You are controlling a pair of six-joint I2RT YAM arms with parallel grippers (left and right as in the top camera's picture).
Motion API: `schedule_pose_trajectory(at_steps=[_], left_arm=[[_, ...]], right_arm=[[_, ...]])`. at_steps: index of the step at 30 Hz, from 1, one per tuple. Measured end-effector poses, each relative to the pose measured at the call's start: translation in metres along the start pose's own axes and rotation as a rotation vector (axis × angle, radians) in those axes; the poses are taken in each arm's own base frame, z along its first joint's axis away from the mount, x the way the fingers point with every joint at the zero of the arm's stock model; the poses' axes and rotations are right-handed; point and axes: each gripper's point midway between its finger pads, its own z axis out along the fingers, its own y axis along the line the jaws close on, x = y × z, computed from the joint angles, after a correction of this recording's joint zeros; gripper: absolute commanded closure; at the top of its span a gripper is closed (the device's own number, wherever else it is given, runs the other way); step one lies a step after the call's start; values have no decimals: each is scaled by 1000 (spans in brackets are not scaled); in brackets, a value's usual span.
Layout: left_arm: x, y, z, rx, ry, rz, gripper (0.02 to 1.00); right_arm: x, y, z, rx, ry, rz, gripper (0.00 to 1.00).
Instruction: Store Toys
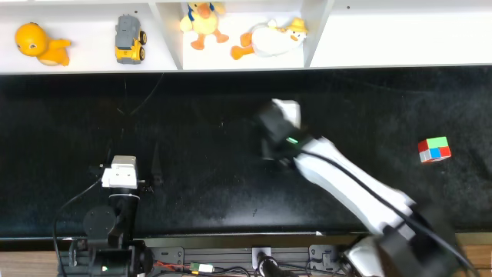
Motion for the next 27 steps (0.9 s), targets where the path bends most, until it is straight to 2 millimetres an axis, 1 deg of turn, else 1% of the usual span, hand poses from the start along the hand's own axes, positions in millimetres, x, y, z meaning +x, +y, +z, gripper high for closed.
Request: schedule_pose_trajectory(at_steps=[3, 5, 7, 10, 12, 14, 16, 19, 23, 27], left_arm=[[0, 0, 0, 0, 0, 0, 20], [0, 0, 0, 0, 0, 0, 20], [0, 0, 0, 0, 0, 0, 20], [0, 0, 0, 0, 0, 0, 20], [0, 0, 0, 0, 0, 0, 20], [0, 0, 0, 0, 0, 0, 20], [0, 0, 0, 0, 0, 0, 20], [0, 0, 0, 0, 0, 0, 23], [0, 0, 0, 0, 0, 0, 20], [0, 0, 0, 0, 0, 0, 20]], right_arm=[[-1, -45, -28, 14, -35, 84, 956], [-8, -72, -45, 17, -76, 129, 963], [-19, -96, -58, 18, -123, 155, 958], [-25, -130, -63, 43, -140, 172, 958], [-26, -150, -59, 59, -124, 170, 956], [-31, -164, -53, 63, -114, 160, 958], [-41, -174, -49, 57, -116, 136, 961], [-69, -179, -49, 32, -150, 77, 961], [-110, -173, -50, 1, -192, -14, 958], [-136, -161, -40, -40, -186, -85, 958]])
